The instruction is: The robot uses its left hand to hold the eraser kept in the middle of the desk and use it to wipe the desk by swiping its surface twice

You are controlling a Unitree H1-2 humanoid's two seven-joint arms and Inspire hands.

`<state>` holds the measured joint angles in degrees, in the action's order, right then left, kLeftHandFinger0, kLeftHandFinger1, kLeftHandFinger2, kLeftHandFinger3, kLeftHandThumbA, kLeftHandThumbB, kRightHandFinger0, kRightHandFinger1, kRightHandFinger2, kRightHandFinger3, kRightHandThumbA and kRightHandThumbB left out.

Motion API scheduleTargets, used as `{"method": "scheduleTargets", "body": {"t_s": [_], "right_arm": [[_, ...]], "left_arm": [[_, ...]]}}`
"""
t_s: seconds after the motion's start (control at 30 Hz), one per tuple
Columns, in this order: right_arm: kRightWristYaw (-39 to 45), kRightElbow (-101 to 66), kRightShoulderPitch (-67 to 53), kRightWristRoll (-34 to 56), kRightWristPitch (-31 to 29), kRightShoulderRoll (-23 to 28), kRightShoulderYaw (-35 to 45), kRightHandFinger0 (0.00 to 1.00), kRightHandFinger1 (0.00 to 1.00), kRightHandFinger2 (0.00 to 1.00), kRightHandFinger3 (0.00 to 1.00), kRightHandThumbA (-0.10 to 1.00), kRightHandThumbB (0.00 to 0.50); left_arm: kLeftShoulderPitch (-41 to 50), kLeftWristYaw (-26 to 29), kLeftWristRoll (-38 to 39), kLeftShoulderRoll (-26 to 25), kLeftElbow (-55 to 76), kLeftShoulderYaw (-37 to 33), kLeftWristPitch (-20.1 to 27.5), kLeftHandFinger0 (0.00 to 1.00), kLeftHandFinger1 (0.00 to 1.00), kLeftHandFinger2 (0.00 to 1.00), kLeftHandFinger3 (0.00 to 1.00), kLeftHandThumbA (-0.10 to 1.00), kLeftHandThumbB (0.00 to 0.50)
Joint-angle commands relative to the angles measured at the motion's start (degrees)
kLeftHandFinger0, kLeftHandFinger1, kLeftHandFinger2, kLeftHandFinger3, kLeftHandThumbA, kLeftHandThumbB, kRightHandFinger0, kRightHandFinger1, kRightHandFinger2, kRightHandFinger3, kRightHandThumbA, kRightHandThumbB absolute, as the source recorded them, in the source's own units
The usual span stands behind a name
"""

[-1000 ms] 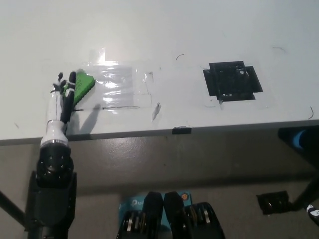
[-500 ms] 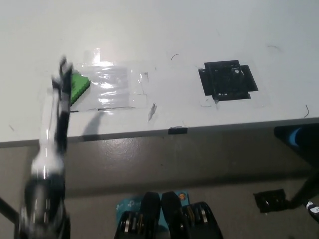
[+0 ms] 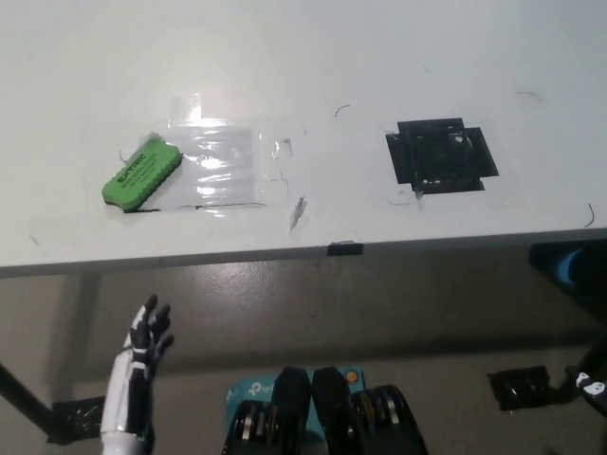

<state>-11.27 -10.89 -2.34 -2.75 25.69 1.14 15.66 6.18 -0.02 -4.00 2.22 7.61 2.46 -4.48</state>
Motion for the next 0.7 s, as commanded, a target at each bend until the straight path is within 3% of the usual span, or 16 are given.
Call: {"method": "scheduleTargets", "body": {"t_s": [0.0, 0.1, 0.23, 0.33, 0.53, 0.67], "right_arm": [[1.11, -1.23, 0.20, 1.08, -2.06, 0.62, -0.35, 1.00, 1.00, 1.00, 1.00, 1.00, 0.009], [0.82, -1.22, 0.18, 0.91, -1.63, 0.57, -0.26, 1.00, 1.00, 1.00, 1.00, 1.00, 0.014], [0.94, -1.61, 0.56, 1.51, -1.07, 0.71, 0.12, 1.00, 1.00, 1.00, 1.00, 1.00, 0.004], [0.97, -0.85, 2.34, 1.58, -0.51, 1.42, 0.22, 1.00, 1.00, 1.00, 1.00, 1.00, 0.000], [1.56, -0.14, 2.38, 1.99, -0.86, 2.53, 0.11, 1.00, 1.00, 1.00, 1.00, 1.00, 0.000], [1.43, -0.06, 2.25, 2.74, -0.77, 2.41, 0.55, 1.00, 1.00, 1.00, 1.00, 1.00, 0.000]], "left_arm": [[0.15, 1.70, 1.66, 1.02, -3.42, 0.92, 3.86, 1.00, 1.00, 1.00, 1.00, 1.00, 0.231], [0.01, 1.51, 2.53, 1.20, -7.31, 1.63, 5.82, 1.00, 1.00, 1.00, 1.00, 1.00, 0.197], [-2.82, 0.94, 2.23, -0.24, -13.32, 1.86, 4.02, 1.00, 1.00, 1.00, 1.00, 1.00, 0.270], [-6.07, 2.02, 1.60, -0.31, -16.02, 2.09, 1.91, 1.00, 1.00, 1.00, 1.00, 1.00, 0.295], [-8.06, 1.21, 4.69, 0.14, -16.56, 3.42, -3.70, 1.00, 1.00, 1.00, 1.00, 1.00, 0.285], [-8.29, 1.31, 5.55, 0.62, -16.65, 4.25, -4.60, 1.00, 1.00, 1.00, 1.00, 1.00, 0.285]]}}
